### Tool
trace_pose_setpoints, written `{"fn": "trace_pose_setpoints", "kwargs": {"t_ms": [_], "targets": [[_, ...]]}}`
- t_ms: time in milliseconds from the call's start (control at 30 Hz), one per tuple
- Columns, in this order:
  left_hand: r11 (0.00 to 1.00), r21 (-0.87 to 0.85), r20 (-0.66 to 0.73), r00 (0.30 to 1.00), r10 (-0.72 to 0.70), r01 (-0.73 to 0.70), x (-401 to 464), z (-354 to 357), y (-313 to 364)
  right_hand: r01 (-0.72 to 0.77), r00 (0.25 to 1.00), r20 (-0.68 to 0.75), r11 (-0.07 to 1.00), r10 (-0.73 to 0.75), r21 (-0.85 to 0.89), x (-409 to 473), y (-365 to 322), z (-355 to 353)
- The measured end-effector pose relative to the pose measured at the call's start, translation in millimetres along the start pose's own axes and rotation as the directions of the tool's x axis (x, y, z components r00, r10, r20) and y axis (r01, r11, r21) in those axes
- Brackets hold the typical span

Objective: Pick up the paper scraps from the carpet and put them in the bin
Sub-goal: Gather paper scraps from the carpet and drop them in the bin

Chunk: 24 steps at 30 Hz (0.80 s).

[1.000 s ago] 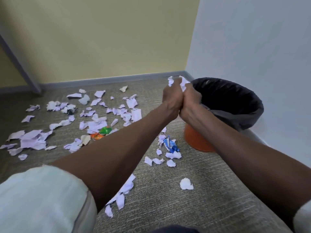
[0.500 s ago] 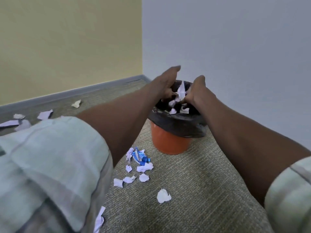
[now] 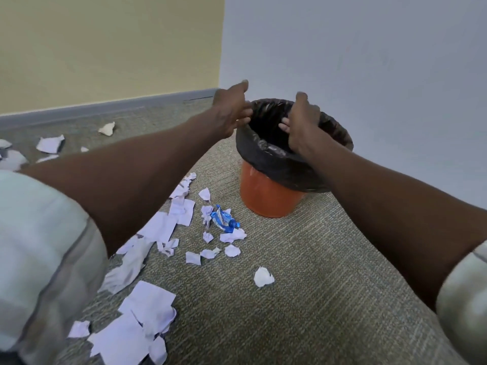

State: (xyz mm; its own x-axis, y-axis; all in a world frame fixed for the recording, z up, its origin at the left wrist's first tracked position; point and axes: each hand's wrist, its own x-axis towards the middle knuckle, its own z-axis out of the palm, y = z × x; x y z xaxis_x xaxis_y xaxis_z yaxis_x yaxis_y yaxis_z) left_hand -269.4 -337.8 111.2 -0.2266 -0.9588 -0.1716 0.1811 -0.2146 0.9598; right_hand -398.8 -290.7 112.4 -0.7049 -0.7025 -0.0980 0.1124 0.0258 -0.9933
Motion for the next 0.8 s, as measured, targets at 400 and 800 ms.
{"fn": "trace_pose_setpoints", "kwargs": {"t_ms": [400,800], "targets": [[0.937,0.343,-0.079,0.996,-0.048,0.072,-0.5,-95.0,-42.9,0.765,0.641,0.679,0.376,-0.358,-0.524,-79.7,55.5,55.6],[0.425,0.902,0.113,0.991,-0.066,-0.074,-79.6,-171.5,-153.5,0.762,0.587,0.481,-0.244,0.651,-0.600,-94.7,193.8,-39.7]]}}
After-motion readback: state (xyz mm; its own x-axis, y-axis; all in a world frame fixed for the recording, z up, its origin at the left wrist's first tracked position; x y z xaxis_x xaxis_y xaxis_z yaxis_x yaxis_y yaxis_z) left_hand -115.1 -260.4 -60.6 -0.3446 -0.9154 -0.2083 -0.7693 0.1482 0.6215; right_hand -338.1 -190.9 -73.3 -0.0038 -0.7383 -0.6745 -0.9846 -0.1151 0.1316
